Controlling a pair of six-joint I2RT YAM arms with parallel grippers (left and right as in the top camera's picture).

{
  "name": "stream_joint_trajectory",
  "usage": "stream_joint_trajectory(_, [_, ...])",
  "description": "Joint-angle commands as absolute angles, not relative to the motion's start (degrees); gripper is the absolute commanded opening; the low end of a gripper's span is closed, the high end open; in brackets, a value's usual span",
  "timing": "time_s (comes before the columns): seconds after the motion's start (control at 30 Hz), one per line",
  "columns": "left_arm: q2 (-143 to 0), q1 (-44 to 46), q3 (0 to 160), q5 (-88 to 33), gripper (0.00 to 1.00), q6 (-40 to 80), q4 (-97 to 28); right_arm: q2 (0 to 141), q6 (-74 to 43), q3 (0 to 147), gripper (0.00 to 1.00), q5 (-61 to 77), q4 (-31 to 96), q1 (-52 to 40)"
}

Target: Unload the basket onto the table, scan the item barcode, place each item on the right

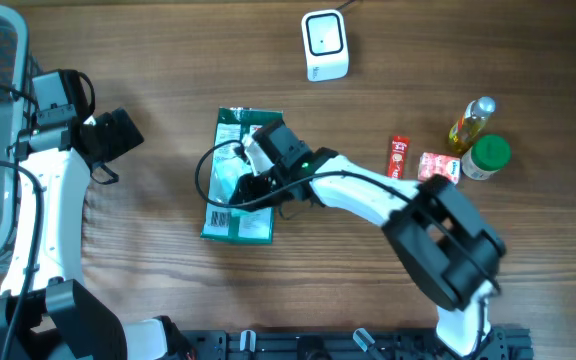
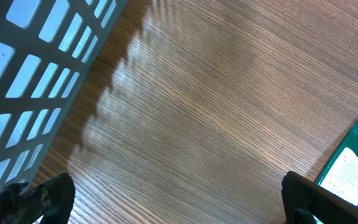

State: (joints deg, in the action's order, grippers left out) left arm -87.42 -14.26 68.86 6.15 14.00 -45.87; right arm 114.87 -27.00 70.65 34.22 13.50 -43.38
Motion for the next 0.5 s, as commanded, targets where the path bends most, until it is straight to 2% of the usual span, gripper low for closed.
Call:
stream_joint_trajectory(0.0, [-87.00, -14.52, 69.38, 6.31, 1.00, 13.26, -45.71, 106.91, -24.05, 71.37, 0.24, 27.09, 15.64, -43.05])
stream_joint_trajectory(0.17, [-87.00, -14.52, 69.38, 6.31, 1.00, 13.26, -45.71, 107.55, -24.03, 69.80, 0.24, 18.98, 22.20, -43.05])
stream_joint_trajectory(0.47, [-87.00, -14.52, 69.38, 6.31, 1.00, 13.28, -45.71, 116.90, -24.62, 66.89, 0.24, 15.40, 17.87, -43.05])
